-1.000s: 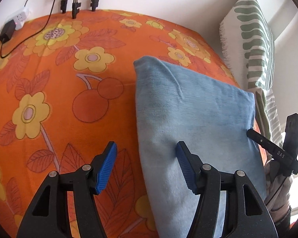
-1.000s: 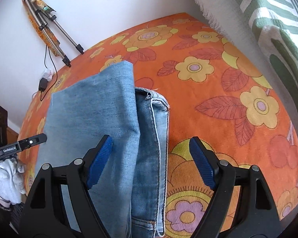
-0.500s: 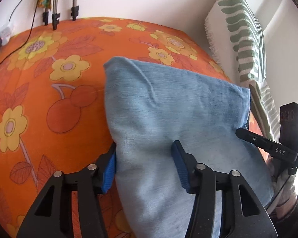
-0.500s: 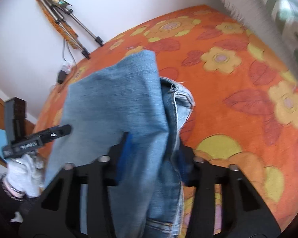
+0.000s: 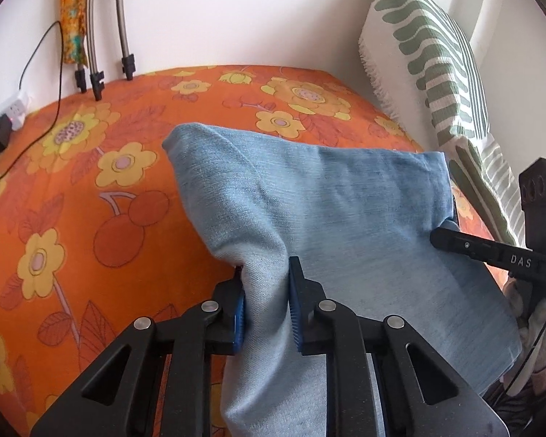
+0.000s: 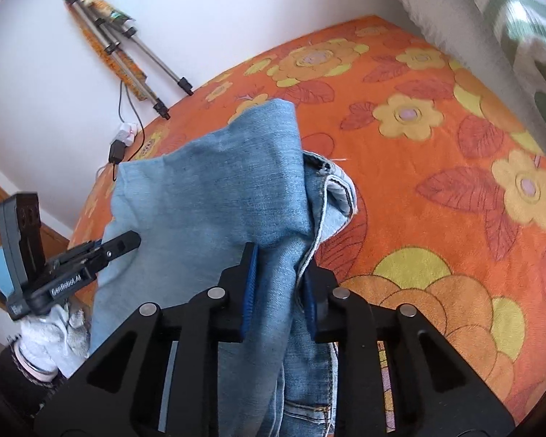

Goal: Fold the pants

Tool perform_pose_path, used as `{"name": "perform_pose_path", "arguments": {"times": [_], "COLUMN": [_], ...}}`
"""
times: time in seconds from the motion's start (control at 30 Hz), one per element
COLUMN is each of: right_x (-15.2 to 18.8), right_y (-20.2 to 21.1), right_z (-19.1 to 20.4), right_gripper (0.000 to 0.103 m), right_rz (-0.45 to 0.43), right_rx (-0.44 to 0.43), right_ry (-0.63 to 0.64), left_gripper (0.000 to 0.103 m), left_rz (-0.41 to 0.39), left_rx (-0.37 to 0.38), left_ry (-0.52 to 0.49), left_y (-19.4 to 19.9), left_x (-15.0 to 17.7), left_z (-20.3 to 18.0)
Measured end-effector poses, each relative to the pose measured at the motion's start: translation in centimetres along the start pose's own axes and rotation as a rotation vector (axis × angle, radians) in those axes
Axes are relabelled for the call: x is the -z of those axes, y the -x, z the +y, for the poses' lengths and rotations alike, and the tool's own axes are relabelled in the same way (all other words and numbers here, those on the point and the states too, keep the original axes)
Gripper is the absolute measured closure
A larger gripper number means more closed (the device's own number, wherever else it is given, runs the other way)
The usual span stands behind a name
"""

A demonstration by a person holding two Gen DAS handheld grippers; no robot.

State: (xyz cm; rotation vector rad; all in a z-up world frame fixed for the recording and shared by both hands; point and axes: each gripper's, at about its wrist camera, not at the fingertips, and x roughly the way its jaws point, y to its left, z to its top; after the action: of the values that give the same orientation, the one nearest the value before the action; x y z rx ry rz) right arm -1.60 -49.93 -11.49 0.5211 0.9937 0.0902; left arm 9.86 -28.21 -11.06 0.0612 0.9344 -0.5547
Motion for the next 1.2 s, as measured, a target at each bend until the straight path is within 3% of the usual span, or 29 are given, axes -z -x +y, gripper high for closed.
{"name": "perform_pose_path", "arguments": {"times": [0.03,0.1,0.17,0.27,0.4,0.5,0.8,1.2], "right_x": [0.0,0.0,0.0,0.4,0.4,0.8,1.1,-0.6], "right_y": [-0.2,-0.8,-1.0,-1.4,-0.5,0.1,2.9,5.8], "right_z": [-0.2,-0.3,0.7,2.4,1.7,2.7,7.1,12.4], "right_gripper": [0.068,0.045,0.043,0.055,0.070,0.074,0.076,0.078], "right_rz": [0.010,0.032,0.031,0.025,0.006,-0.024,-0.136,-0.193], "right_rx": [-0.001,-0.017,-0.008,0.070,0.024,0.048,0.093,0.137], "right_ry": [-0.010,-0.020,0.025,0.106,0.066,0.103,0.219,0.336], "left_gripper": [0.085,0.085,0.085,0.085,0.086,0.087,0.092,0.094], "left_rz": [-0.003,-0.006,-0.010,-0.016,-0.025,-0.037,-0.097,-0.174], "left_rx": [-0.002,-0.002,-0.003,0.001,0.015,0.031,0.067,0.106], "left_ry": [-0.002,-0.006,-0.008,0.000,0.013,0.029,0.019,-0.001], "left_y": [0.0,0.0,0.0,0.1,0.3,0.7,3.6,6.9], "left_x": [0.0,0.0,0.1,0.1,0.1,-0.1,-0.9,-3.6], "left_z": [-0.1,-0.1,-0.1,-0.1,0.0,0.2,-0.4,-1.3]}}
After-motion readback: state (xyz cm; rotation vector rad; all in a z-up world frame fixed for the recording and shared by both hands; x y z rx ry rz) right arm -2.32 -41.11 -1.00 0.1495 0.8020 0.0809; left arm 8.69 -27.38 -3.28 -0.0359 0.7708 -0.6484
